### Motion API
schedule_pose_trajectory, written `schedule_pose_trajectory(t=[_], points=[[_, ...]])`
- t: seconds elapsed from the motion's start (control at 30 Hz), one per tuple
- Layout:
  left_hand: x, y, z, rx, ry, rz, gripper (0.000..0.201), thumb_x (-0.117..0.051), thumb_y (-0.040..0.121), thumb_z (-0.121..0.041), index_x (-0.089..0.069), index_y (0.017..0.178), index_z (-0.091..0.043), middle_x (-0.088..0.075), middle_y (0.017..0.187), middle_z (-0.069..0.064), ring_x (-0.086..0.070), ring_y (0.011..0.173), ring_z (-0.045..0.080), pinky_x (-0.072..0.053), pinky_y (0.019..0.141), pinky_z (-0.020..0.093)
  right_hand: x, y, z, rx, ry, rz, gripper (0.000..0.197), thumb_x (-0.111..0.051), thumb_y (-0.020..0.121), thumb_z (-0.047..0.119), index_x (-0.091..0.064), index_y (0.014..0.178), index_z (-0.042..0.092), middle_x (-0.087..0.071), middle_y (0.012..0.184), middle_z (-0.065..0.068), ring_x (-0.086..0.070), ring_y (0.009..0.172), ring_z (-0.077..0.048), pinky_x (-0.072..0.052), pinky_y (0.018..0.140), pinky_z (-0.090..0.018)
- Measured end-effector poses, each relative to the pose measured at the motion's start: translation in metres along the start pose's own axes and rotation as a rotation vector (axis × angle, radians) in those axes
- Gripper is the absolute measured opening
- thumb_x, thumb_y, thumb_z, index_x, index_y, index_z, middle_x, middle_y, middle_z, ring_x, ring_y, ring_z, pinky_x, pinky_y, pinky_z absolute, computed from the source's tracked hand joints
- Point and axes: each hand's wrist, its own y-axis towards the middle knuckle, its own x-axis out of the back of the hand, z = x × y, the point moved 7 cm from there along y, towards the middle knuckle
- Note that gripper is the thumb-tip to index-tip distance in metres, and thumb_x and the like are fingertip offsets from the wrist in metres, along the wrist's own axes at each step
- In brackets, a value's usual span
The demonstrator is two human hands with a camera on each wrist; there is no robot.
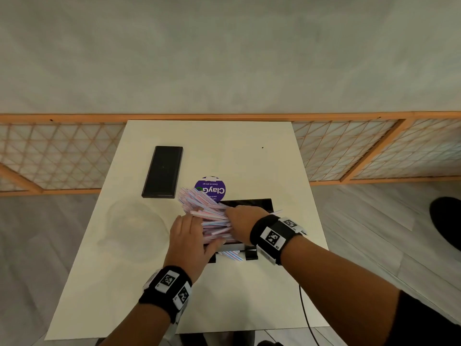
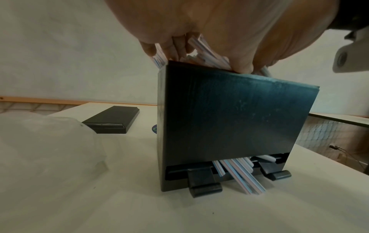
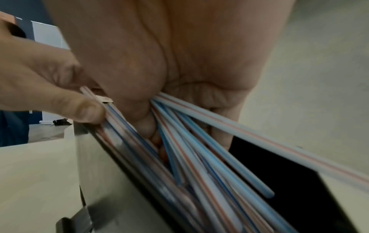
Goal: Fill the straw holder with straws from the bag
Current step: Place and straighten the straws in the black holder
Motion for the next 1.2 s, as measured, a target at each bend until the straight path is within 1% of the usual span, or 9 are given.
schedule_pose_trajectory(t=[0.1, 0.2, 0.33, 0.47, 0.73, 0.8, 0.97, 1.1, 1.2], points=[[-0.004, 0.000, 0.003, 0.006, -0.005, 0.019, 0.071, -0.055, 0.083, -0.068, -0.057, 0.127, -0.013, -0.058, 0.120, 0.005, -0.051, 0.108, 0.027, -0.047, 0.098, 0.043, 0.006, 0.000, 0.004, 0.019, 0.024, -0.023, 0.028, -0.052, 0.097, 0.024, -0.051, 0.122, 0.013, -0.066, 0.112, -0.011, -0.065, 0.100, -0.031, -0.055, 0.085, -0.041], [-0.003, 0.000, 0.002, 0.000, -0.020, 0.003, 0.071, -0.066, 0.081, -0.062, -0.056, 0.132, -0.013, -0.059, 0.122, 0.007, -0.053, 0.109, 0.027, -0.047, 0.099, 0.043, 0.025, -0.005, 0.013, 0.049, 0.086, -0.069, 0.024, -0.049, 0.098, 0.022, -0.050, 0.119, 0.012, -0.064, 0.108, -0.011, -0.064, 0.096, -0.032, -0.053, 0.084, -0.043], [0.000, 0.000, -0.002, 0.005, -0.045, -0.001, 0.074, -0.073, 0.081, -0.057, -0.052, 0.138, -0.014, -0.058, 0.124, 0.008, -0.053, 0.111, 0.027, -0.047, 0.099, 0.044, 0.060, -0.022, 0.029, 0.102, 0.128, -0.192, 0.023, -0.048, 0.099, 0.021, -0.049, 0.120, 0.013, -0.062, 0.105, -0.008, -0.061, 0.089, -0.029, -0.045, 0.072, -0.035], [-0.001, -0.002, 0.000, 0.012, -0.068, 0.016, 0.078, -0.074, 0.081, -0.056, -0.046, 0.143, -0.017, -0.055, 0.131, 0.007, -0.050, 0.117, 0.027, -0.048, 0.100, 0.045, 0.078, -0.036, 0.043, 0.141, 0.126, -0.267, 0.028, -0.050, 0.101, 0.023, -0.047, 0.126, 0.013, -0.061, 0.109, -0.006, -0.050, 0.082, -0.022, -0.036, 0.071, -0.030], [-0.001, -0.004, 0.008, 0.076, 0.045, 0.011, 0.079, -0.061, 0.081, -0.072, -0.057, 0.135, -0.013, -0.057, 0.129, 0.012, -0.048, 0.121, 0.029, -0.046, 0.105, 0.043, 0.014, -0.011, 0.021, 0.057, 0.046, -0.089, 0.025, -0.052, 0.098, 0.024, -0.050, 0.120, 0.013, -0.061, 0.117, -0.012, -0.064, 0.100, -0.031, -0.041, 0.072, -0.034], [0.004, -0.005, 0.010, 0.076, 0.037, -0.018, 0.082, -0.066, 0.079, -0.070, -0.053, 0.136, -0.013, -0.054, 0.134, 0.010, -0.049, 0.122, 0.028, -0.043, 0.106, 0.042, 0.001, -0.004, 0.009, 0.012, 0.050, -0.091, 0.027, -0.050, 0.099, 0.024, -0.051, 0.124, 0.013, -0.058, 0.122, -0.013, -0.062, 0.107, -0.032, -0.041, 0.075, -0.035], [0.016, -0.010, 0.019, 0.166, -0.088, -0.055, 0.102, -0.075, 0.073, -0.068, -0.033, 0.152, -0.019, -0.048, 0.143, 0.005, -0.047, 0.128, 0.025, -0.043, 0.107, 0.045, -0.010, 0.005, -0.006, 0.016, 0.094, -0.095, 0.034, -0.048, 0.098, 0.024, -0.049, 0.130, 0.013, -0.054, 0.129, -0.014, -0.053, 0.118, -0.035, -0.047, 0.097, -0.044], [0.016, -0.011, 0.026, 0.272, -0.257, -0.033, 0.122, -0.086, 0.069, -0.056, -0.009, 0.159, -0.028, -0.042, 0.138, 0.004, -0.057, 0.116, 0.021, -0.057, 0.090, 0.038, -0.009, 0.005, -0.003, 0.101, 0.077, -0.105, 0.036, -0.051, 0.098, 0.025, -0.049, 0.131, 0.011, -0.053, 0.129, -0.015, -0.051, 0.118, -0.036, -0.046, 0.099, -0.044], [0.013, -0.009, 0.030, 0.317, -0.314, -0.012, 0.126, -0.088, 0.069, -0.049, -0.004, 0.161, -0.030, -0.038, 0.143, 0.005, -0.058, 0.119, 0.021, -0.056, 0.089, 0.034, -0.003, 0.003, 0.010, 0.188, 0.077, -0.147, 0.036, -0.051, 0.099, 0.024, -0.050, 0.132, 0.010, -0.054, 0.128, -0.014, -0.053, 0.116, -0.034, -0.048, 0.099, -0.046]])
